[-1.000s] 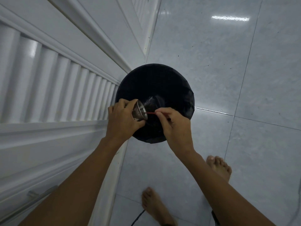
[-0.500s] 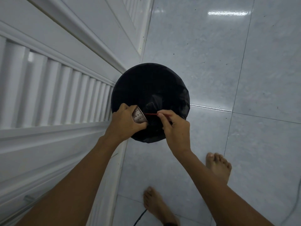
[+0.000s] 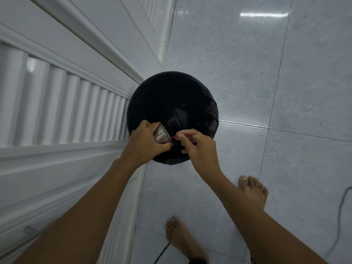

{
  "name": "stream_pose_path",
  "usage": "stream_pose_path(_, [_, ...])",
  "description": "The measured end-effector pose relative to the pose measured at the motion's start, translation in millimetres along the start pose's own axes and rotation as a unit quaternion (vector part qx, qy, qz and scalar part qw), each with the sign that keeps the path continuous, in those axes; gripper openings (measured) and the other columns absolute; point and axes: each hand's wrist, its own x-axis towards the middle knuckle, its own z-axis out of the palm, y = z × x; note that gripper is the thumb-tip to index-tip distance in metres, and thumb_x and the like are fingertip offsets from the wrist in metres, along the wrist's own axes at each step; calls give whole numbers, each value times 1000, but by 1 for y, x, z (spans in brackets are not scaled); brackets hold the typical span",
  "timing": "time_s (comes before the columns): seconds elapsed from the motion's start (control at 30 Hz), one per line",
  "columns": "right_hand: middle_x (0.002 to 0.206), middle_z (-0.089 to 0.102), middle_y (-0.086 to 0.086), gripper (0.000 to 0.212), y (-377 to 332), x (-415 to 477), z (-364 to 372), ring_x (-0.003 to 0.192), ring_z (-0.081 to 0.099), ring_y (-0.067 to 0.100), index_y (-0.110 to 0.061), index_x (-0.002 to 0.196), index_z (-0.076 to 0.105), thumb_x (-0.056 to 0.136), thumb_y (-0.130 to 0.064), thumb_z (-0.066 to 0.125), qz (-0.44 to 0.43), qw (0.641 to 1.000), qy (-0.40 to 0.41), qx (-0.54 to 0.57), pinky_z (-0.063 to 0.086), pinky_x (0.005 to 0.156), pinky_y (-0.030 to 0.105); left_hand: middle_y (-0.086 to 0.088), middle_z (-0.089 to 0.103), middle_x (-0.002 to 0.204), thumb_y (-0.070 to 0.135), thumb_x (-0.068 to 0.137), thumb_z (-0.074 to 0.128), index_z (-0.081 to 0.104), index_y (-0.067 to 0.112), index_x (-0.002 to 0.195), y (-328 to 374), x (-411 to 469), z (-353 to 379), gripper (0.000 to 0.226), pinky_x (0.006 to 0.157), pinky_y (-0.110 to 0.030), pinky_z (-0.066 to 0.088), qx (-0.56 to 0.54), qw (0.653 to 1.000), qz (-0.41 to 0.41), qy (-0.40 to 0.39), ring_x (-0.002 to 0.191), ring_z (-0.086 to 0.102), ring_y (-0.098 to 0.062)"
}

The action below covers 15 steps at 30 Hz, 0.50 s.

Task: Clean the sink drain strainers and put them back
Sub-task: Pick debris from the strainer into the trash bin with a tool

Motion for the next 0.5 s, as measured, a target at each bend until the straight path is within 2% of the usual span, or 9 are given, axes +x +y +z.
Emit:
stream_pose_path(0.07, [94,73,-14,18,0,3,-2,80,70,4,-20,109,75,97,-26,65,6,998,52,-21,60,76,20,1,49,117,59,72,80,58,26,128,1,-2,2,70,93,-44,56,-6,1000,6,2,106,55,-23])
stream_pose_path(0.13, [96,73,-12,19,-1,6,-6,80,71,5,-20,111,75,97,-27,65,1,995,102,-21,60,76,19,0,50,117,57,72,81,59,24,127,1,-1,3,67,93,-41,56,-12,1000,4,18,105,56,-21])
stream_pose_path(0.23, [95,73,-16,15,-5,4,-4,87,70,2,-23,107,75,97,-27,65,-5,998,61,24,58,72,15,-2,51,121,51,73,85,57,19,133,1,0,5,74,87,-25,53,-24,998,0,51,104,54,-15])
stream_pose_path(0.3, [97,73,-17,15,-8,1,1,91,69,2,-23,108,75,97,-26,65,-13,1000,26,1,58,78,16,-2,51,121,48,72,87,57,18,135,4,-1,8,76,80,-11,42,-31,998,12,61,102,52,-11])
stream_pose_path(0.33, [99,73,-14,17,-8,0,2,92,69,3,-22,110,75,97,-26,65,-20,998,38,-36,57,84,18,-1,52,120,47,71,88,58,17,135,5,-2,10,76,80,-11,42,-33,997,19,63,101,52,-11])
stream_pose_path(0.4, [102,75,-6,20,-7,2,-1,92,67,7,-19,113,75,98,-26,64,-42,988,100,-115,55,91,19,-1,52,119,46,69,89,59,17,135,6,-5,12,77,87,-23,52,-29,997,21,66,102,55,-15])
stream_pose_path(0.47, [100,75,-5,21,-7,3,-6,89,67,6,-19,113,75,98,-28,64,-60,980,141,-129,54,88,16,-3,51,121,46,70,89,57,17,138,5,-5,11,80,95,-38,55,-5,997,6,75,107,57,-22])
stream_pose_path(0.5, [98,74,-6,20,-7,3,-7,87,67,5,-20,112,75,98,-29,64,-68,981,135,-121,54,86,14,-4,51,122,46,70,89,56,17,139,5,-5,10,81,96,-41,55,4,997,-1,83,107,57,-24])
